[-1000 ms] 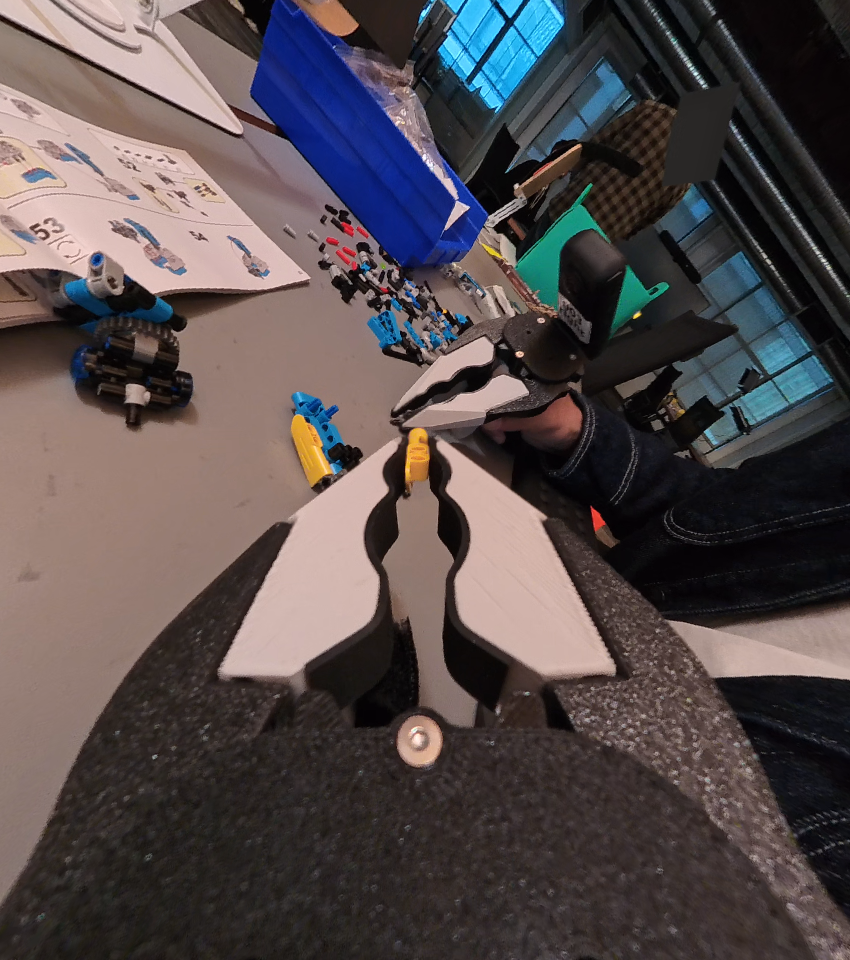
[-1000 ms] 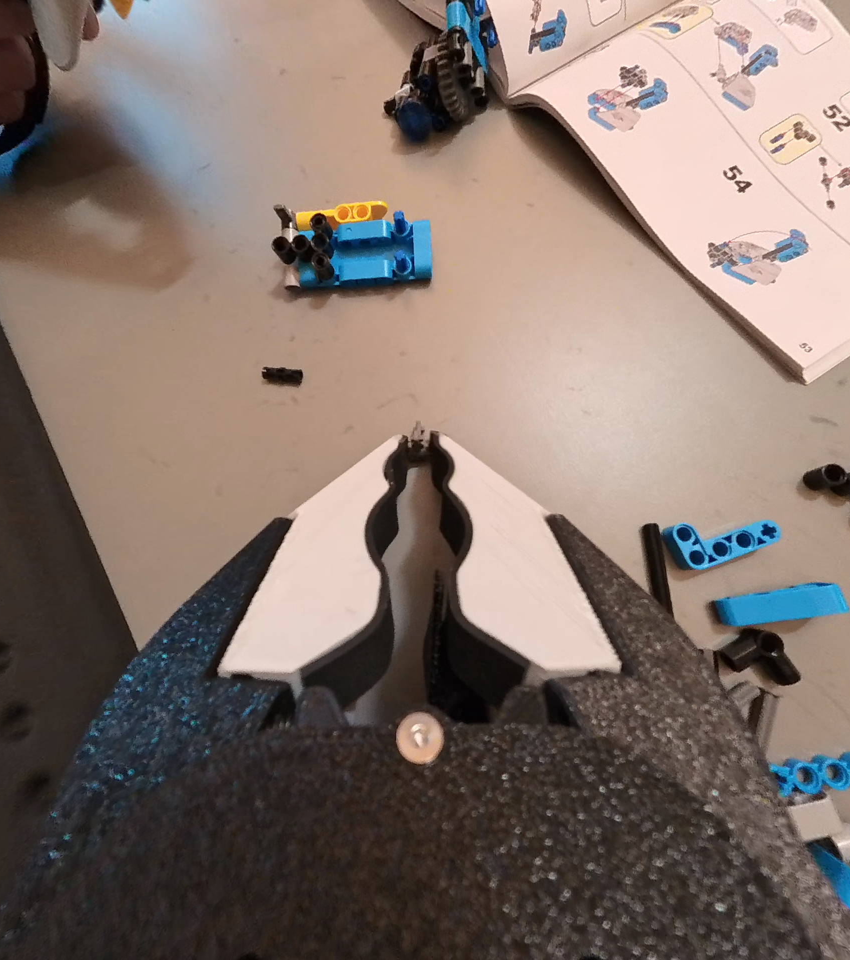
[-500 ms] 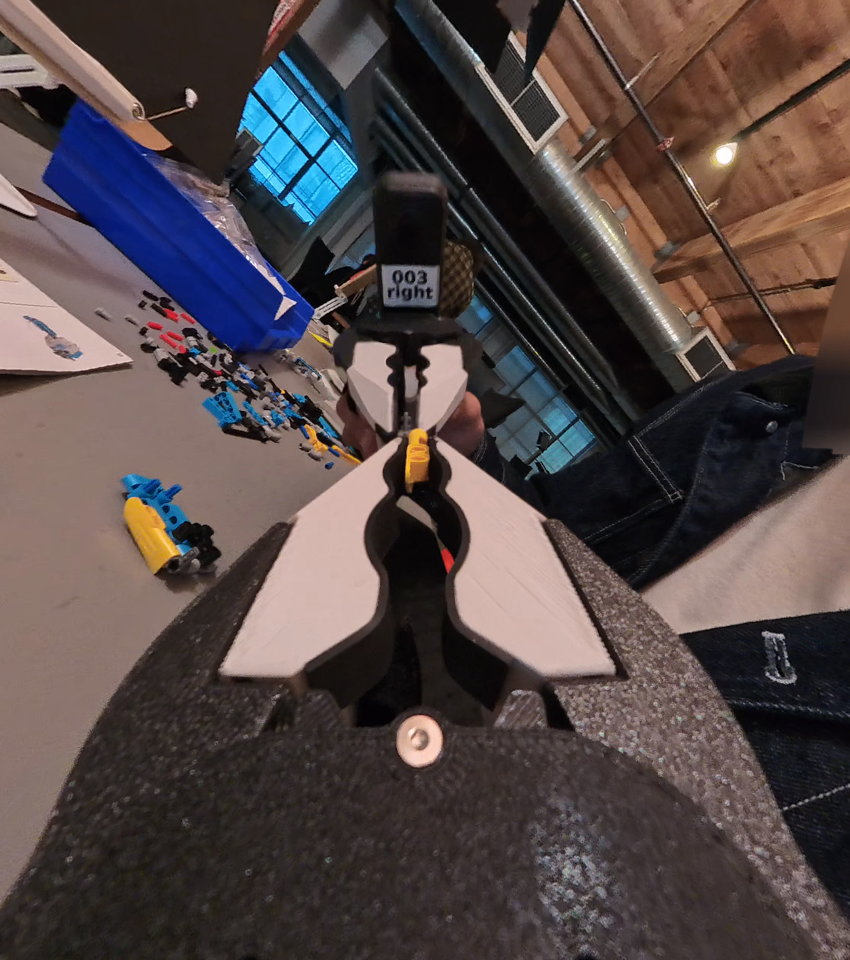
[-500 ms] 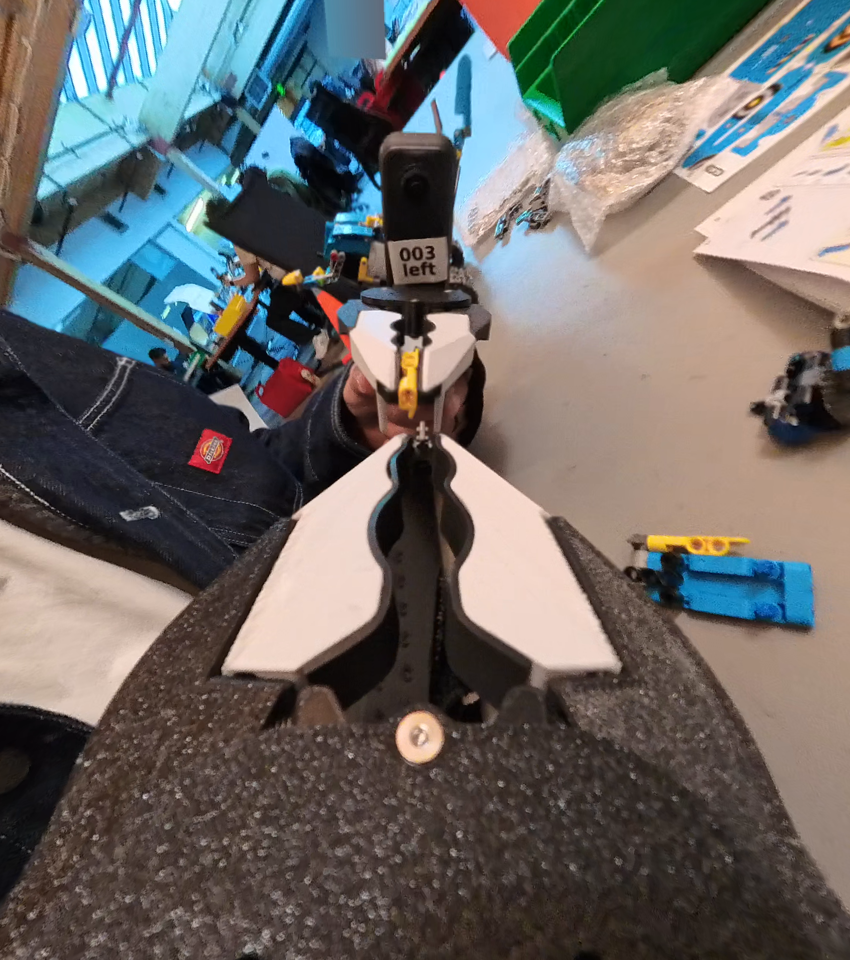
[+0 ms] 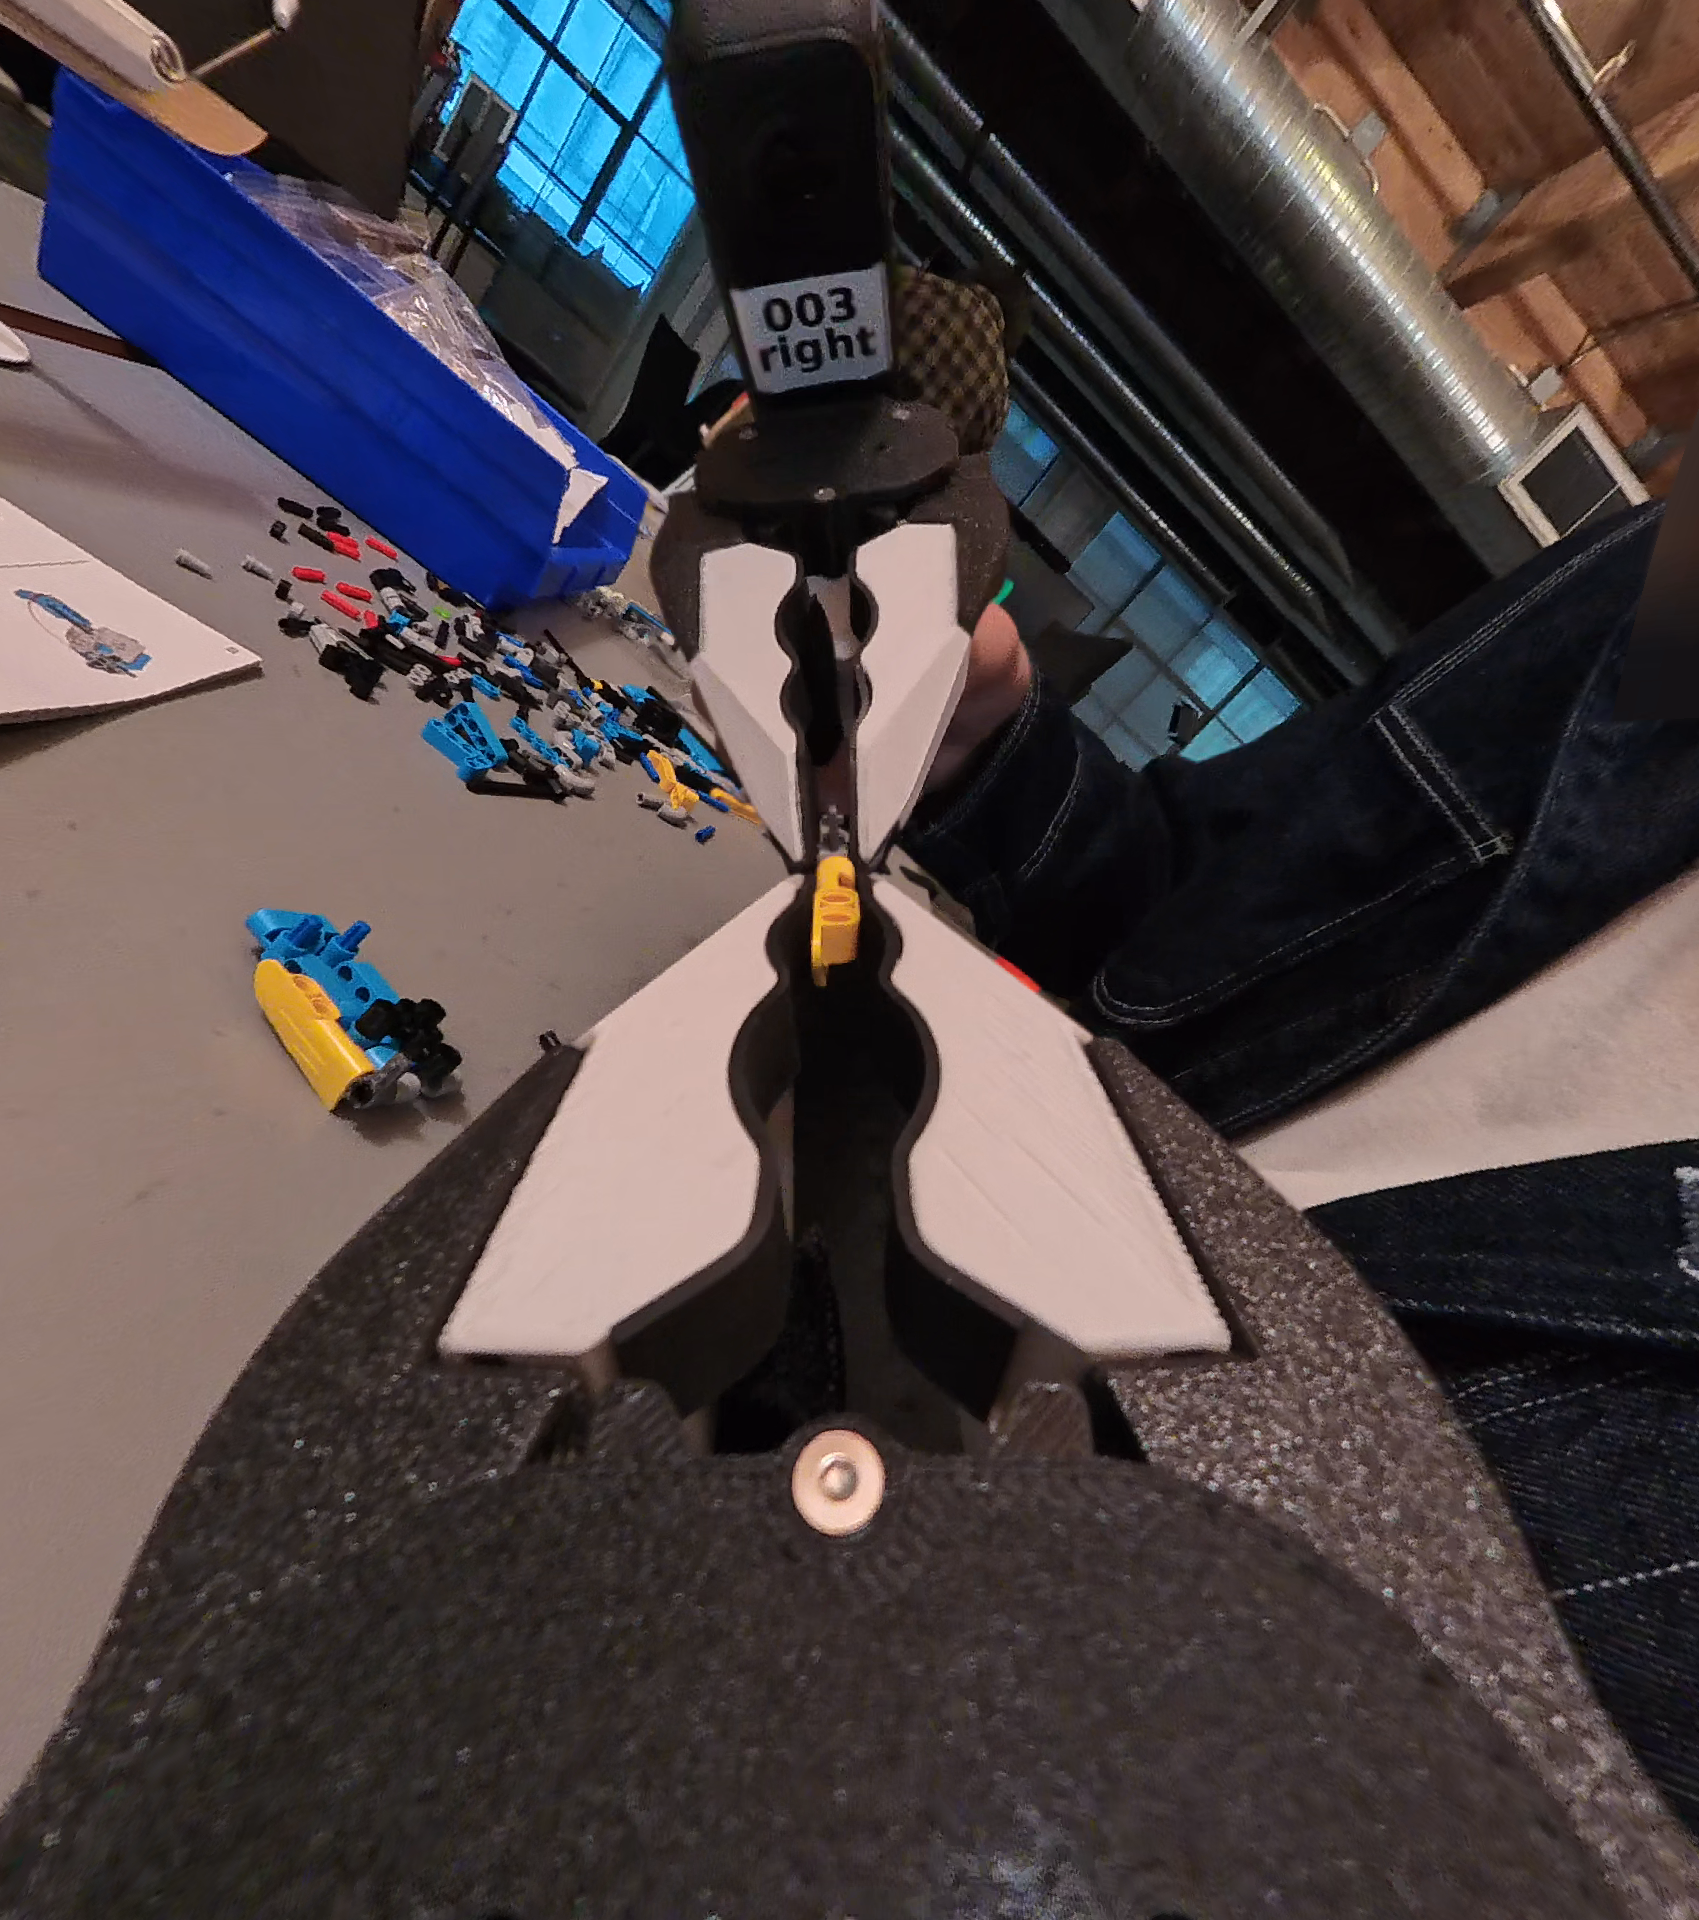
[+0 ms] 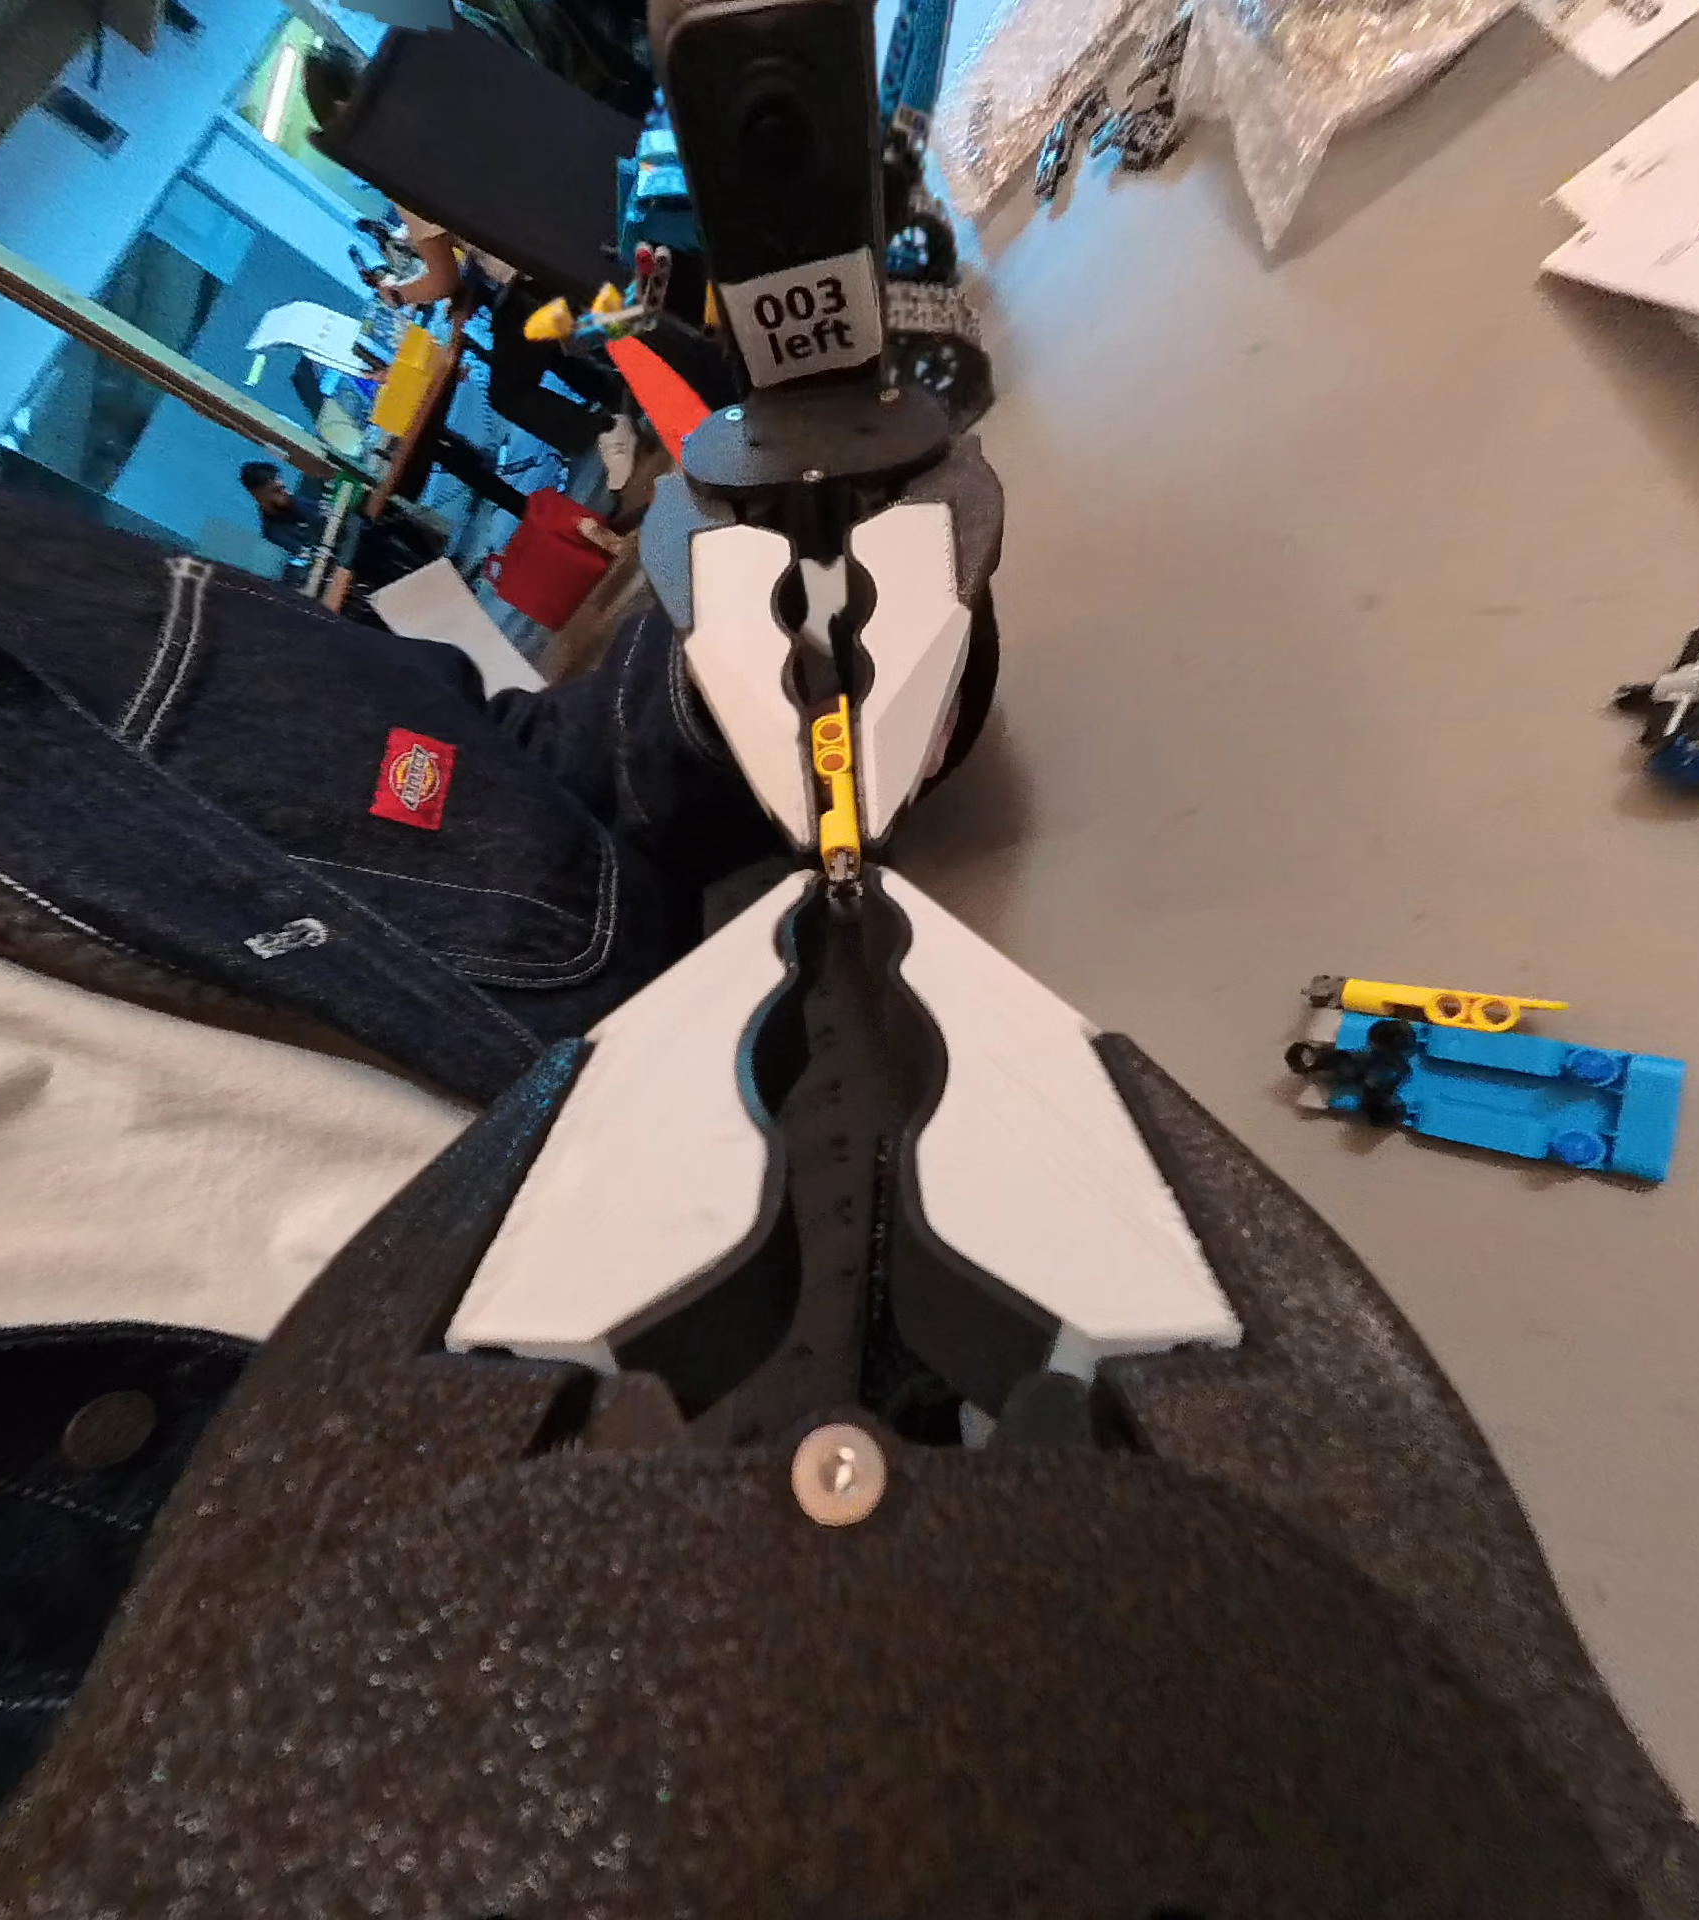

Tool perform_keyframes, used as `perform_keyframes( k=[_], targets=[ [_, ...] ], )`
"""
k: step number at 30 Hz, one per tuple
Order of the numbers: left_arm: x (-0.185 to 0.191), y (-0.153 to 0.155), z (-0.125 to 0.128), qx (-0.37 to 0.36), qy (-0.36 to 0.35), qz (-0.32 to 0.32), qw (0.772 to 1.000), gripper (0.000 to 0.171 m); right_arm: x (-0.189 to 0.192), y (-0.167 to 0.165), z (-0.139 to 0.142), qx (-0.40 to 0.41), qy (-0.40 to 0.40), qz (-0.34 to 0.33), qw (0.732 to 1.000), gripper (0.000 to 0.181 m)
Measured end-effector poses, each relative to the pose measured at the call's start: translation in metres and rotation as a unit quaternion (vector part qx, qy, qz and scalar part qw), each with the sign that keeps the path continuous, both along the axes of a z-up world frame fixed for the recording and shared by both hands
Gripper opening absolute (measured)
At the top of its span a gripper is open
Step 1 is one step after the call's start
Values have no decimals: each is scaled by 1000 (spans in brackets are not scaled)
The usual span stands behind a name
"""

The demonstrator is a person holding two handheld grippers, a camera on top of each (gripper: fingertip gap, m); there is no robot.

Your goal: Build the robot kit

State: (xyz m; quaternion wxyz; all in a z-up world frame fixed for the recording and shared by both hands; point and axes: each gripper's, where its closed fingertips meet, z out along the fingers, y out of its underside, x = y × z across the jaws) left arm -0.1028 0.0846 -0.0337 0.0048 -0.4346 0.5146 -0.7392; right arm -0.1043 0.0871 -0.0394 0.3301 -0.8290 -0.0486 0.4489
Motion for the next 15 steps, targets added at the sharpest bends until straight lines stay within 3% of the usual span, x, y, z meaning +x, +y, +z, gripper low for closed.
perform_keyframes(
  k=[5, 7, 10, 12, 15],
  targets=[
    [-2, -6, -6, 14, 10, -15, 1000, 6, -2, -6, -7, -8, -1, 25, 1000, 5],
    [-2, -1, 8, -56, 2, -19, 998, 6, -1, -2, 7, 18, 37, 12, 999, 5],
    [1, 0, 1, -50, 16, -13, 999, 6, 1, 0, -1, 12, 31, 3, 999, 5],
    [1, 3, 9, -96, 10, -17, 995, 6, 0, 2, 10, 23, 78, -8, 997, 5],
    [2, 6, 9, -103, 11, -15, 995, 5, 2, 5, 8, 28, 64, -23, 997, 5]
  ],
)
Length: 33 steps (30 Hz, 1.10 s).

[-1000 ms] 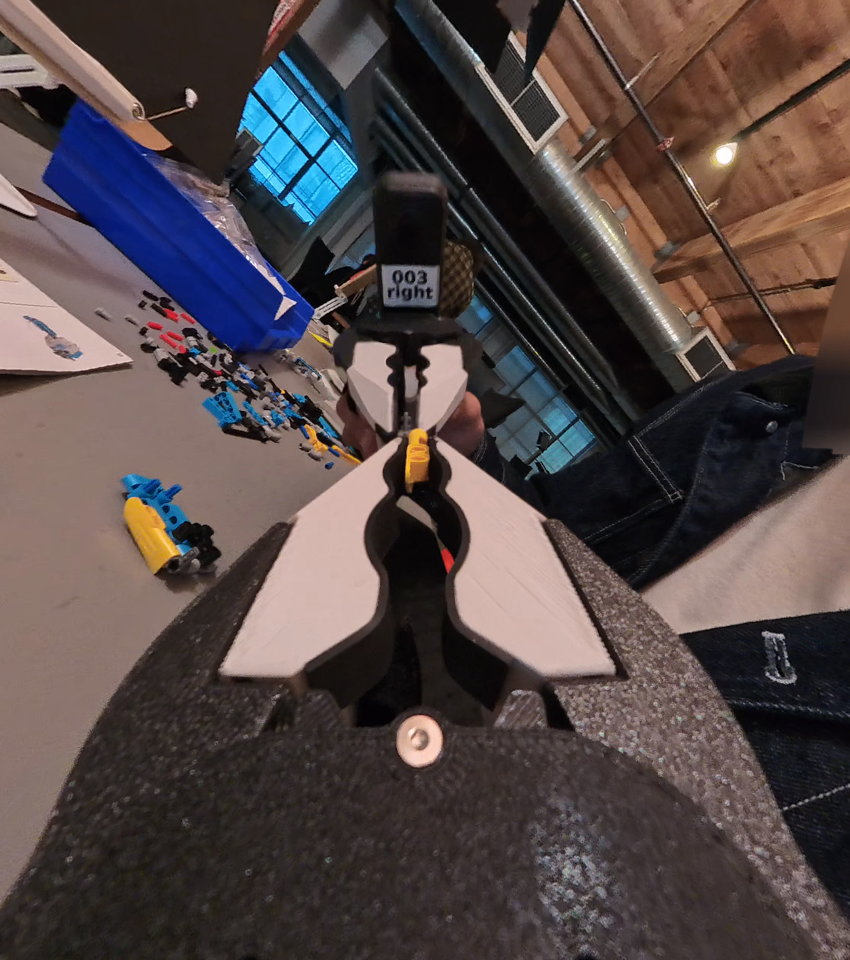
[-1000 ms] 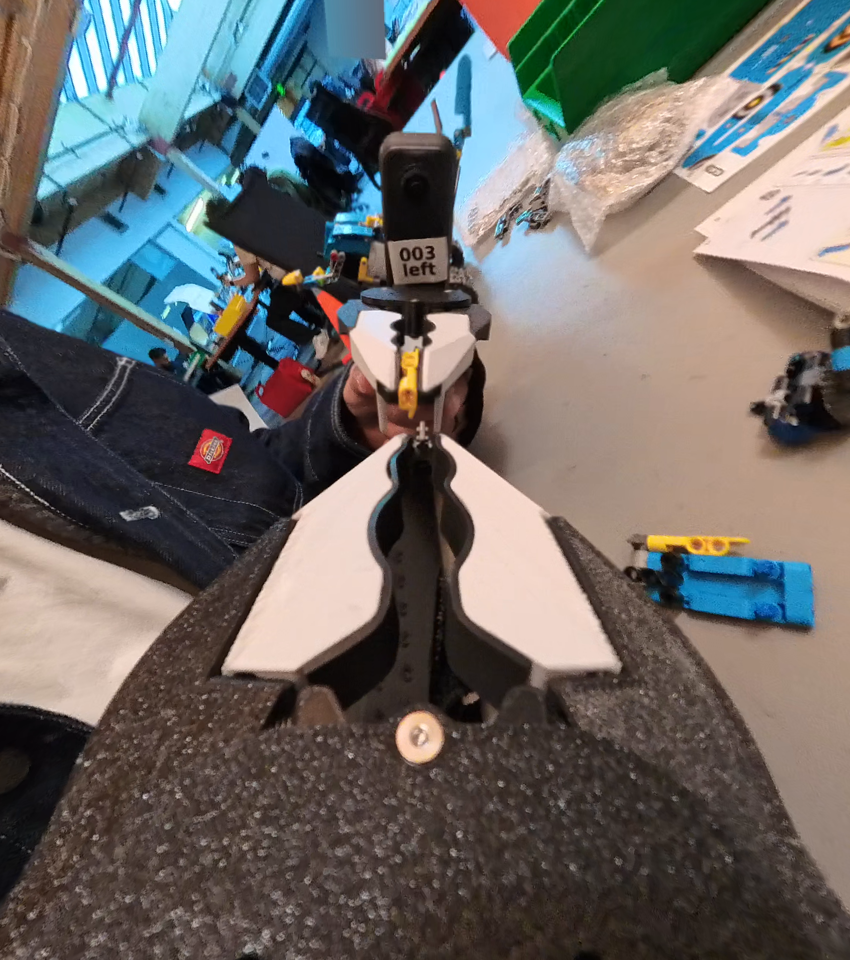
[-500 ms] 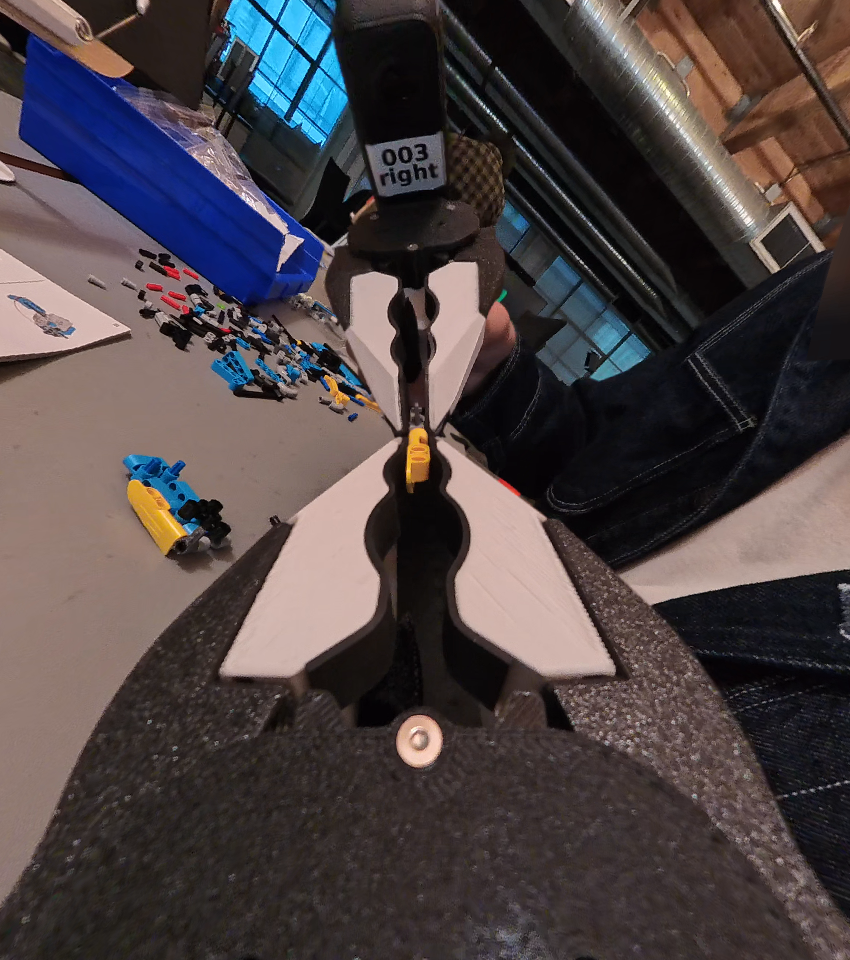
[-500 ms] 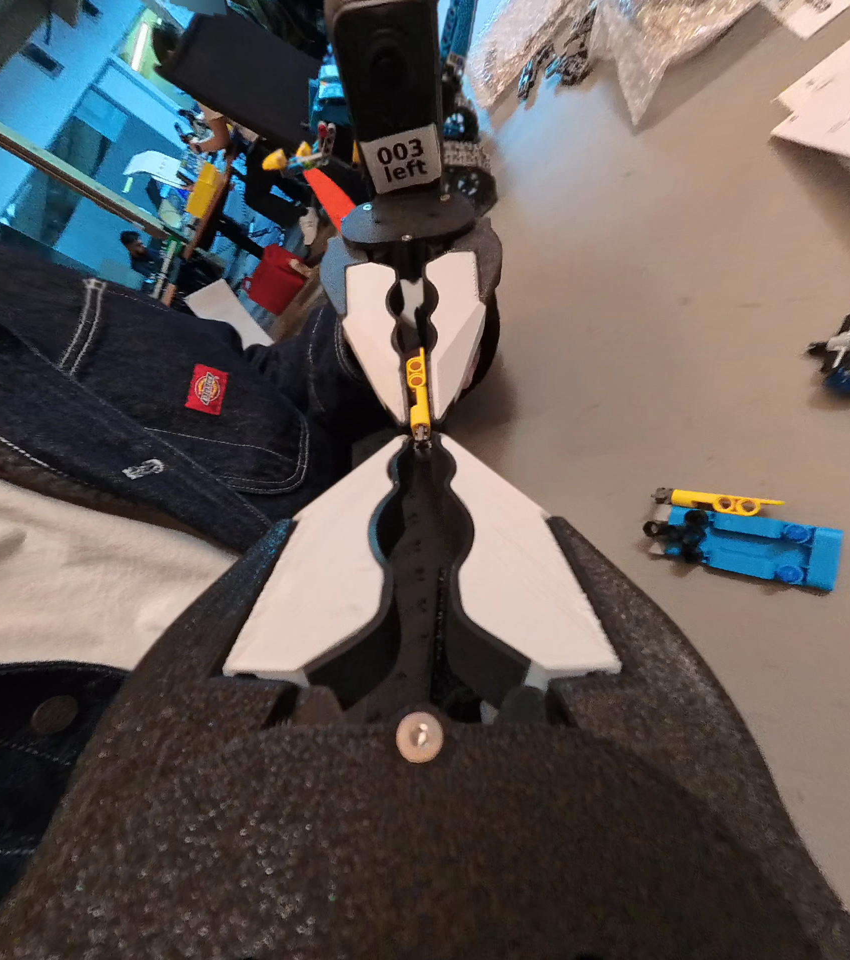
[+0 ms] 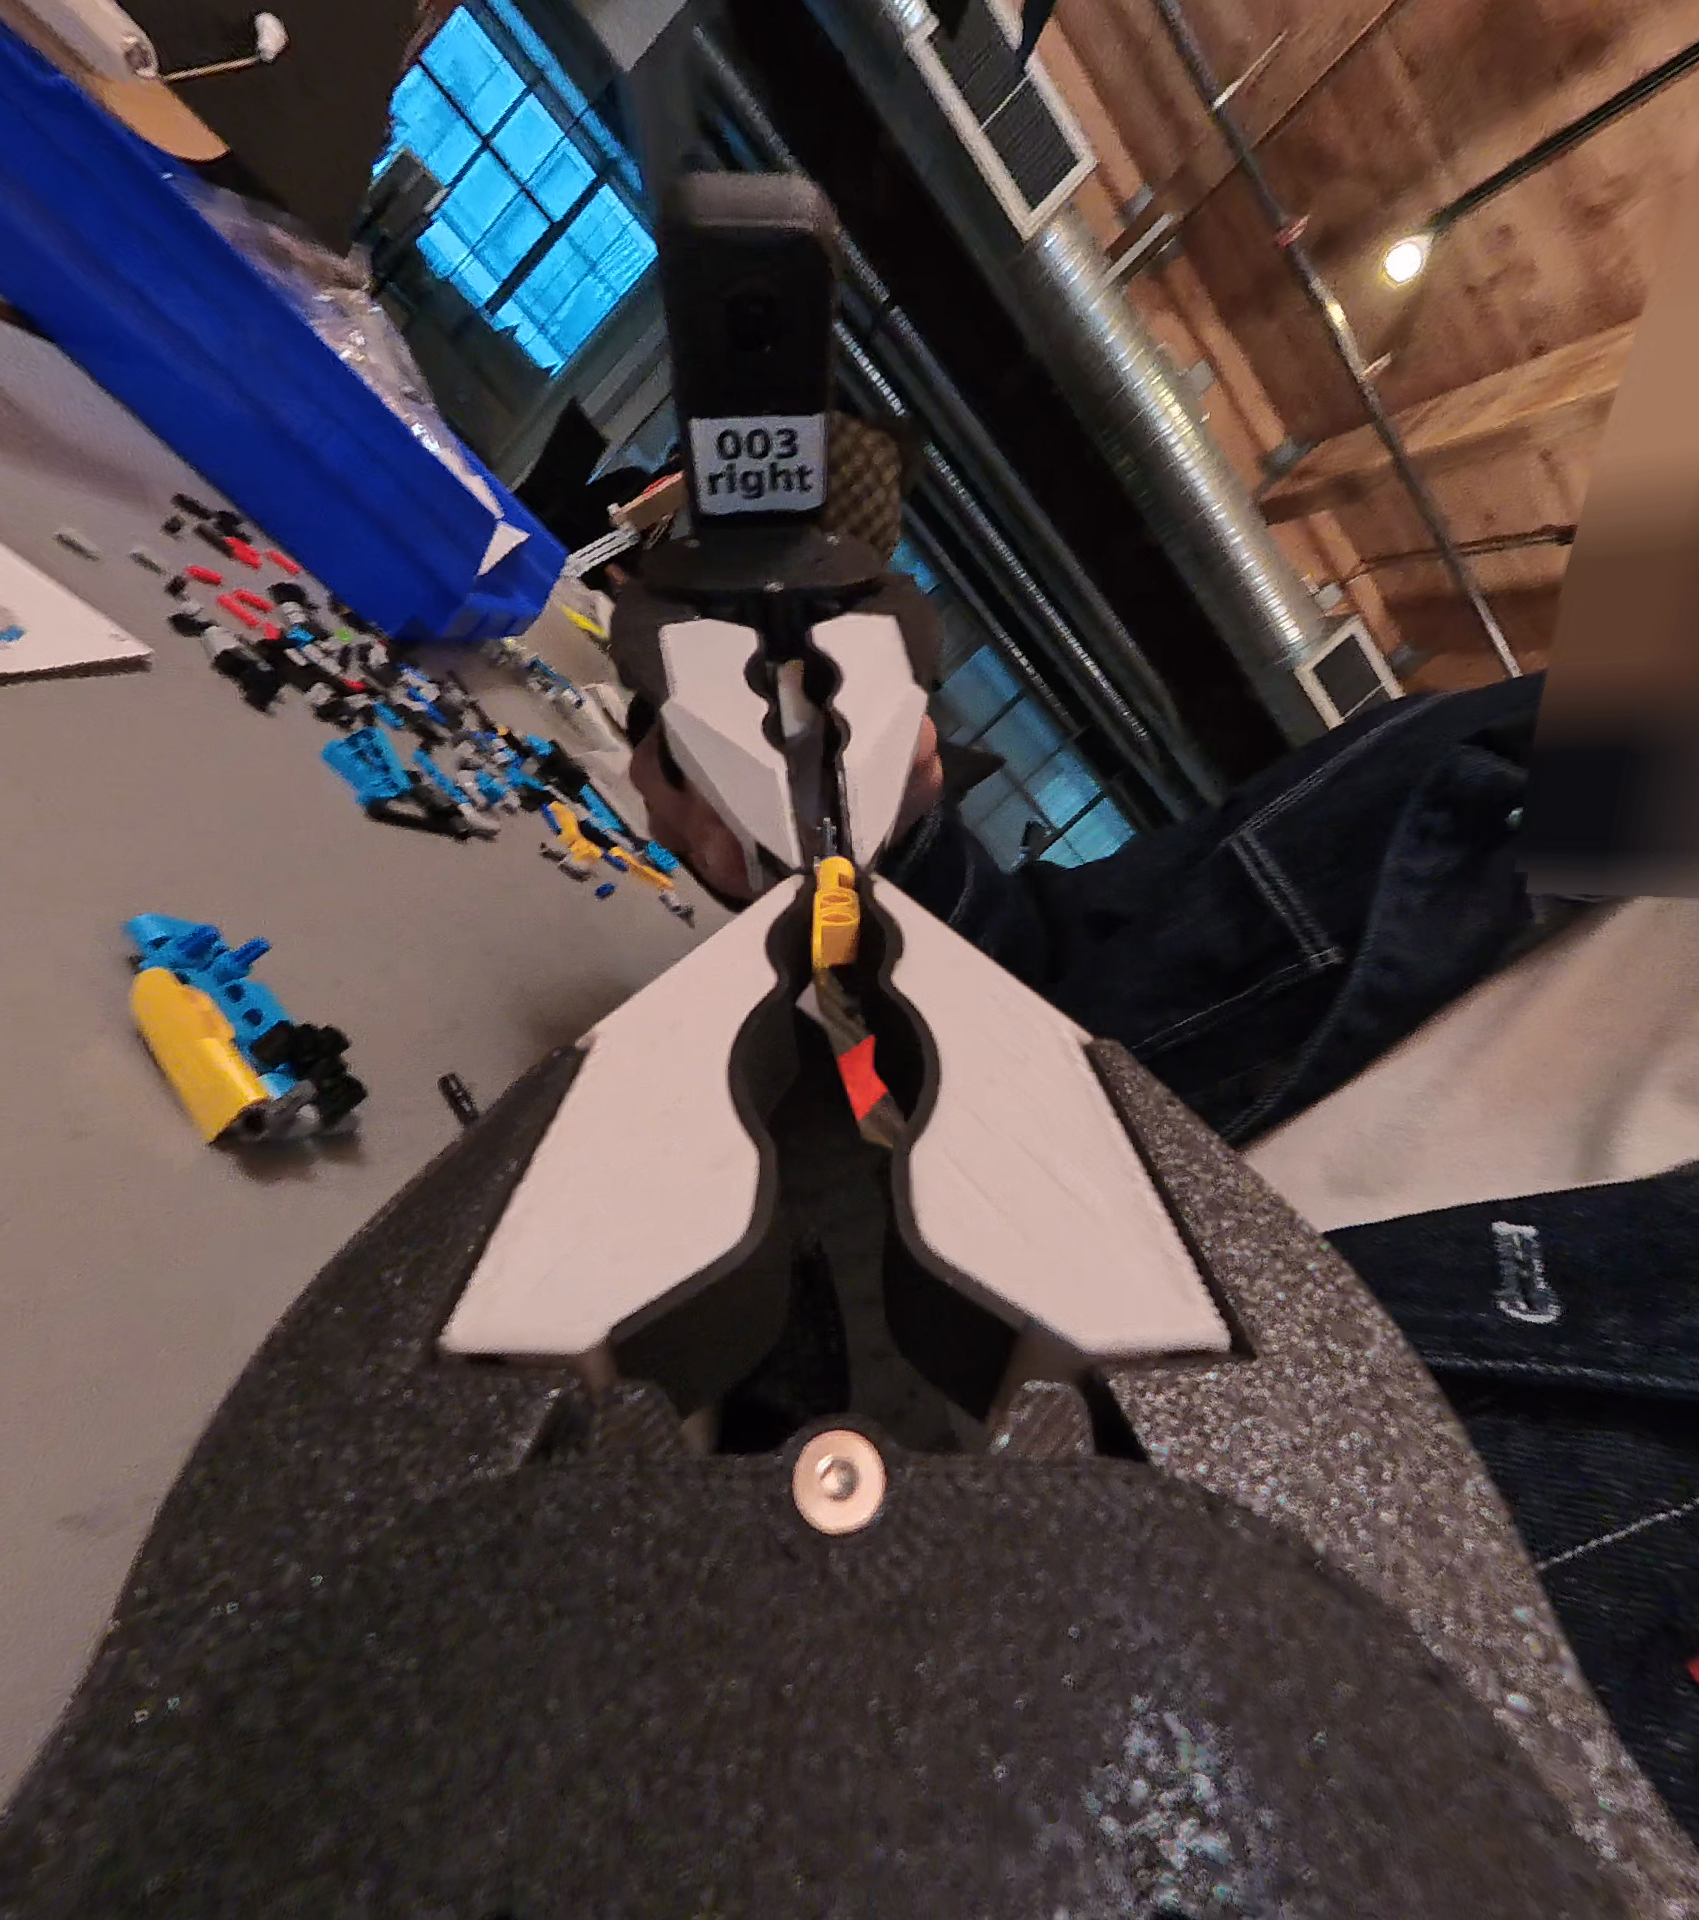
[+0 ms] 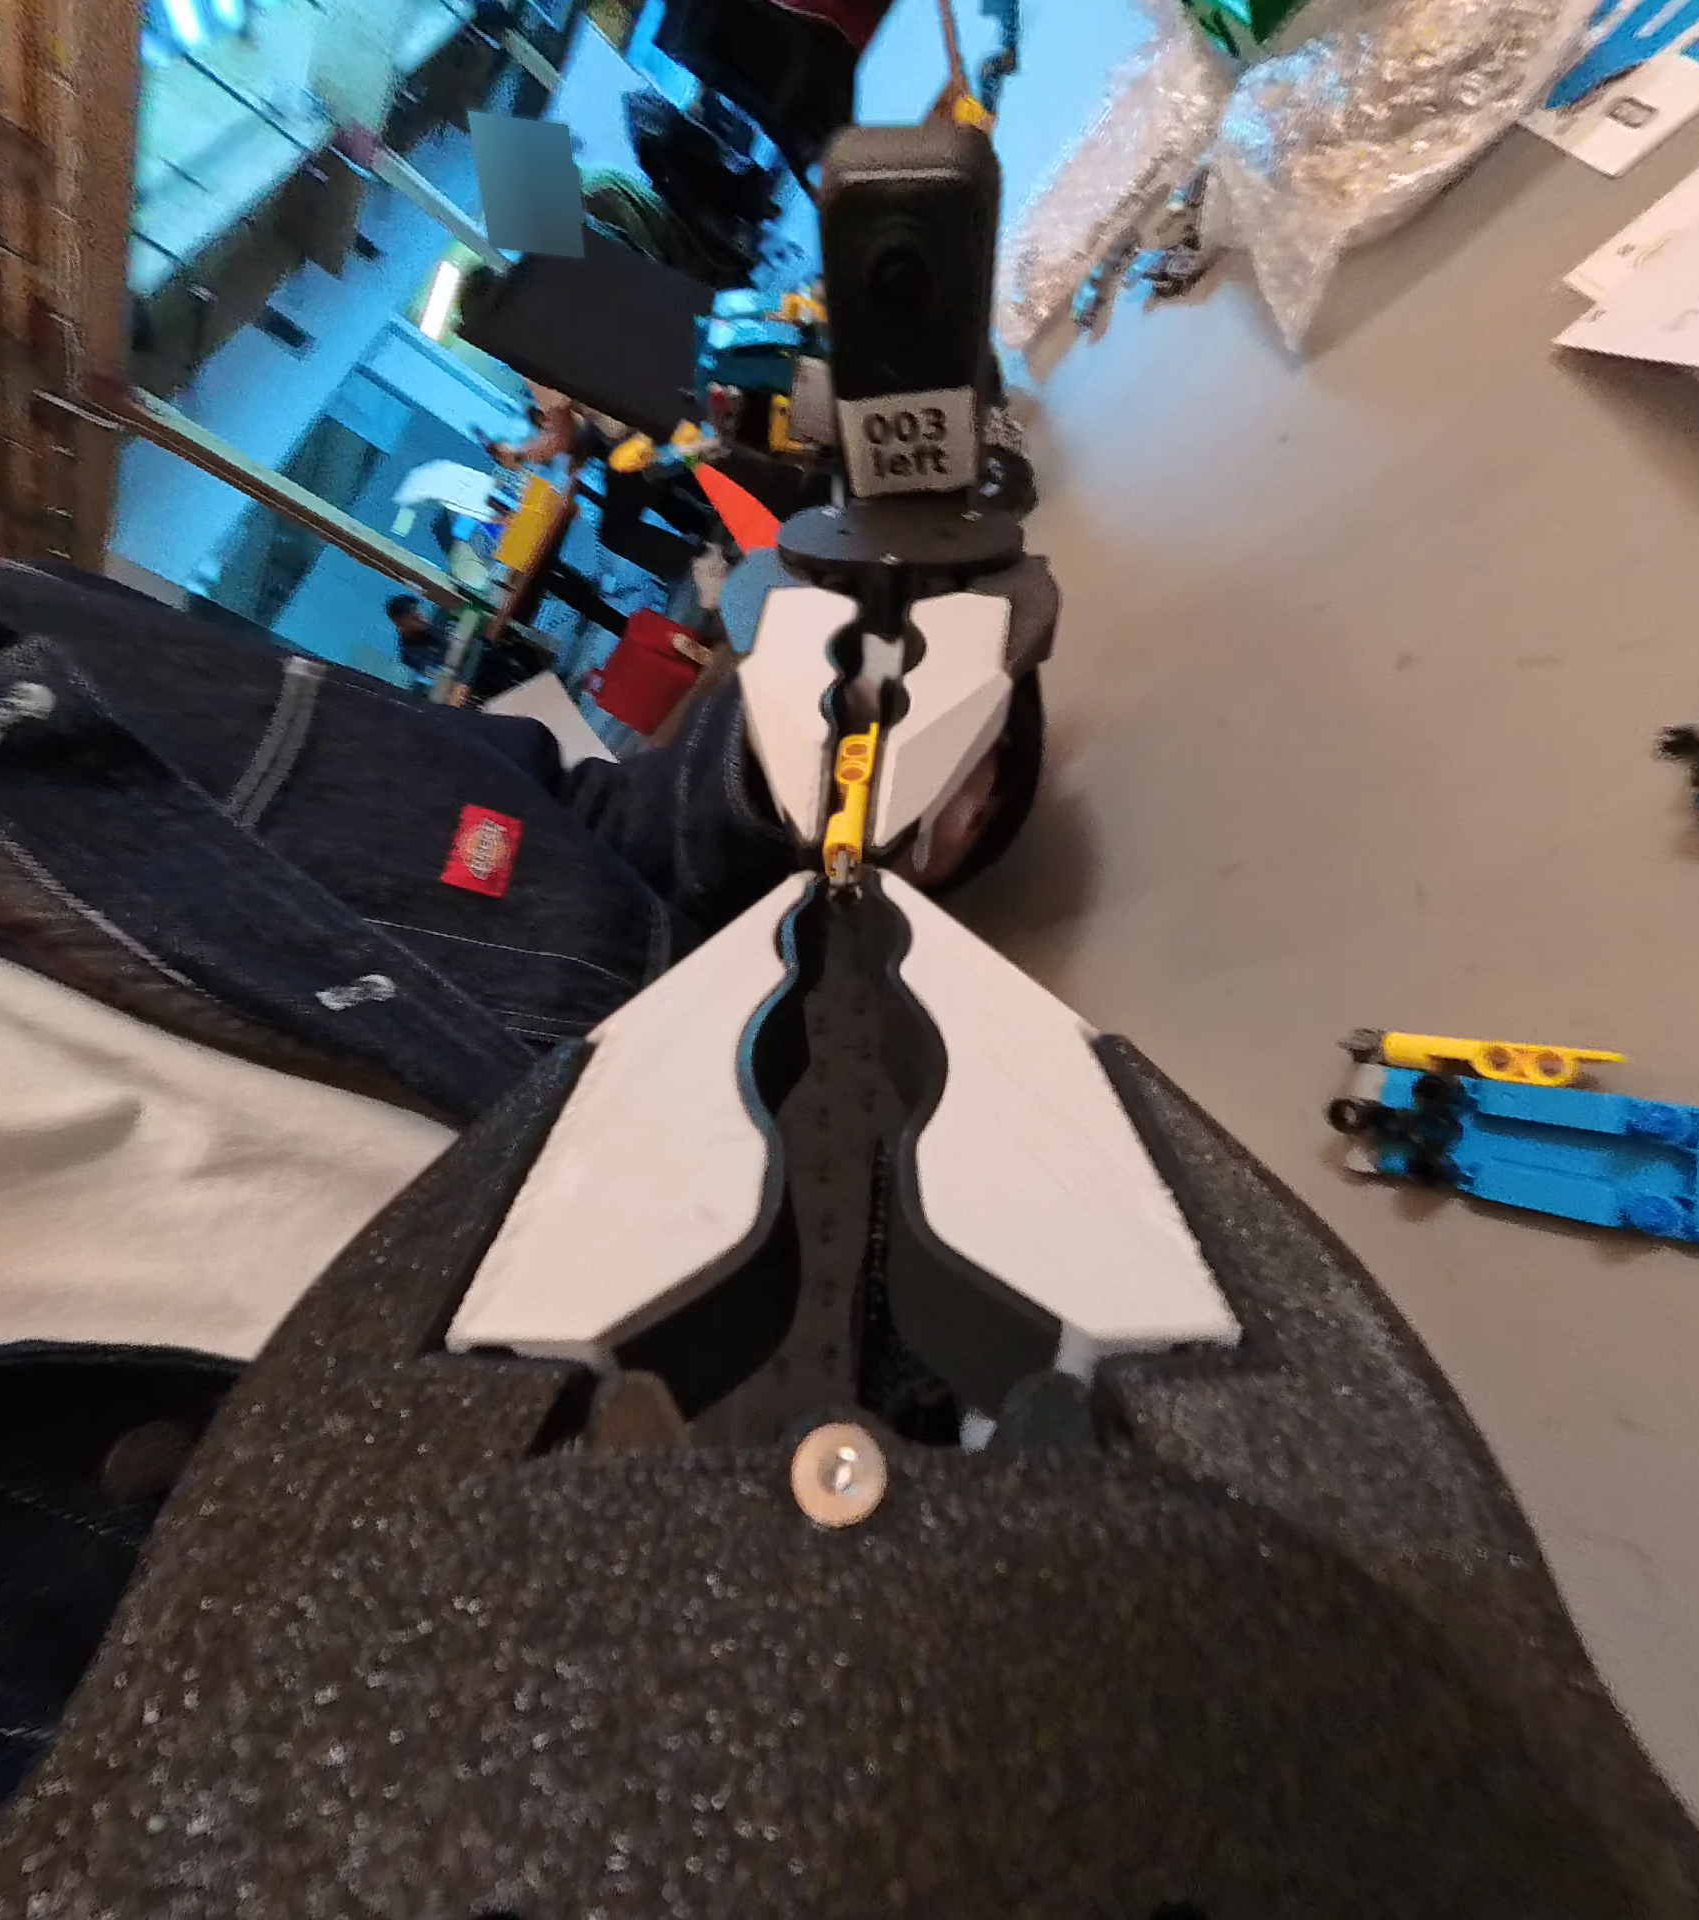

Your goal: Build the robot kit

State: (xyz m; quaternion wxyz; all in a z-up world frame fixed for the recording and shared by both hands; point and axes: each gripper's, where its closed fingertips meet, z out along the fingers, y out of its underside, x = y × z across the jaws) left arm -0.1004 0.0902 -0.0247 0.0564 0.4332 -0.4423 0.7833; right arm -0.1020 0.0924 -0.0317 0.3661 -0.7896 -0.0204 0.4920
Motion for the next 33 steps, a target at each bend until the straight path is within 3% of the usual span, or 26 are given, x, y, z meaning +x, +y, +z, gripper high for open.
perform_keyframes(
  k=[11, 33],
  targets=[
    [0, -7, -21, 77, 29, -6, 997, 6, 0, -6, -19, -21, -53, 11, 998, 4],
    [0, -4, -14, 40, 27, -14, 999, 6, 0, -4, -12, -18, -35, 9, 999, 5]
  ],
)
